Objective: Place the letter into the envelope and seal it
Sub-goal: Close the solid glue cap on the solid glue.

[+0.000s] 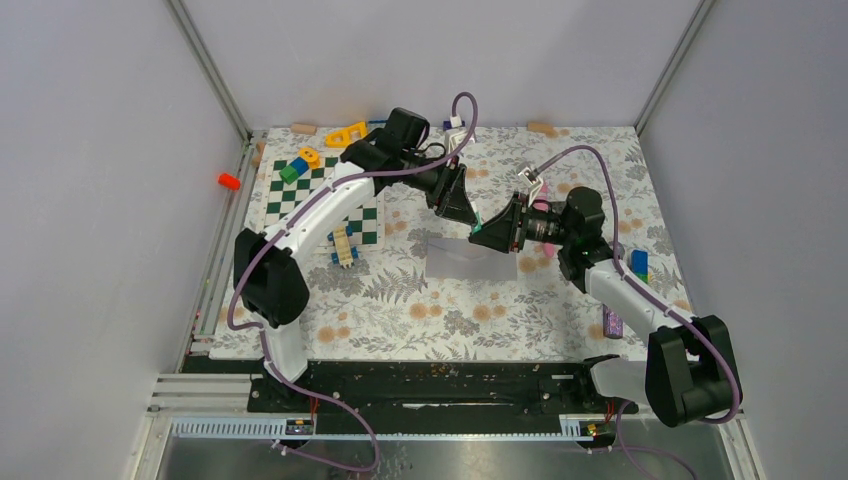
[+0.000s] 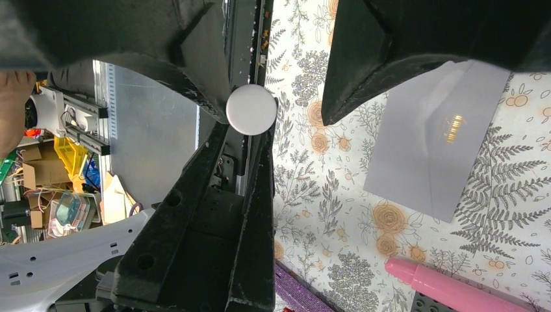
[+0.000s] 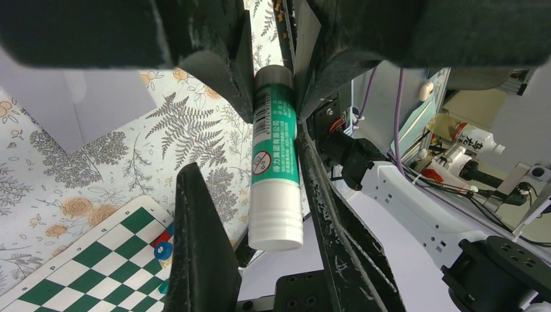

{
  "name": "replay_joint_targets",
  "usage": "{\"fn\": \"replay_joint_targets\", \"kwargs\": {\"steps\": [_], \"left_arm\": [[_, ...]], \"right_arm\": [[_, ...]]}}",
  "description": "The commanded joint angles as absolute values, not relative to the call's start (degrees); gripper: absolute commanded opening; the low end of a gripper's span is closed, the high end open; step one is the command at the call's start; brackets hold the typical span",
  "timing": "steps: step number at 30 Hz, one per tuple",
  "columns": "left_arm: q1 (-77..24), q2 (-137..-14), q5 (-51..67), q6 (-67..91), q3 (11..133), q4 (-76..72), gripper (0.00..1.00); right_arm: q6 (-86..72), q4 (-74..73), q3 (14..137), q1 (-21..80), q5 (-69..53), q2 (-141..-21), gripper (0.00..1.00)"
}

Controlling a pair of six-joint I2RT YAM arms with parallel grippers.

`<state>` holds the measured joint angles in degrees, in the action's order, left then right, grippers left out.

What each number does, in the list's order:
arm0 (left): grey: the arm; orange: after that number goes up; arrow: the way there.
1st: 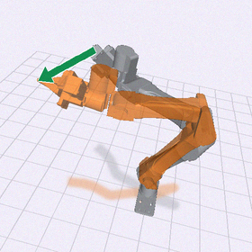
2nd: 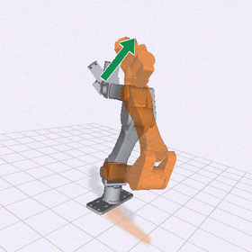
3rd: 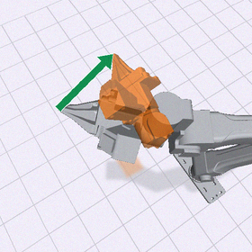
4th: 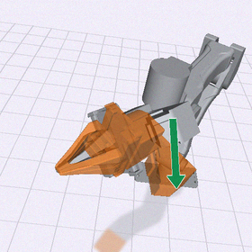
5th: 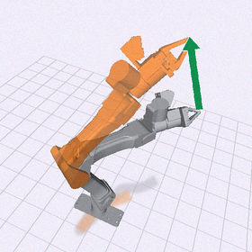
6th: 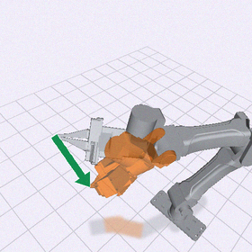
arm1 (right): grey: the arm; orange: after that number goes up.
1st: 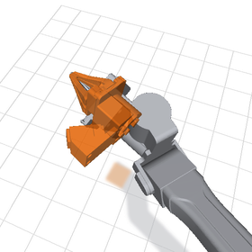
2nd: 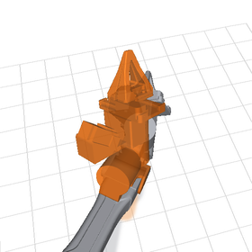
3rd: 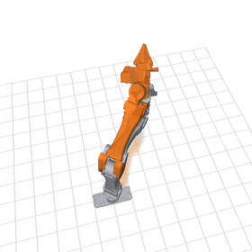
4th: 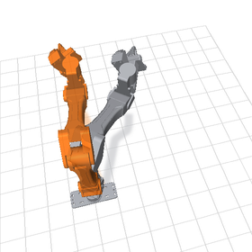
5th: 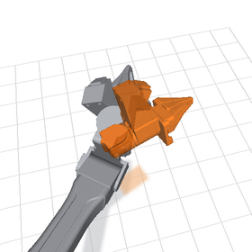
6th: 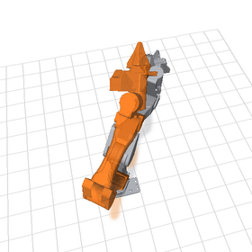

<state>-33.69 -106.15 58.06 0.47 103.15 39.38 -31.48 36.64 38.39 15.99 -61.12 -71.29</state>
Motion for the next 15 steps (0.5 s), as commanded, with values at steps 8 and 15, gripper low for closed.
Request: {"fn": "replay_joint_targets", "kwargs": {"steps": [8, 15], "left_arm": [[-33.8, -106.5, 60.0, -0.7, 106.0, 38.8, 0.49], [-33.9, -106.8, 60.7, -0.2, 106.5, 38.8, 0.54]], "right_arm": [[-29.1, 36.4, 41.3, 16.9, -62.6, -71.8, 0.00], [-28.5, 35.6, 41.5, 17.1, -62.6, -72.3, 0.00]]}}
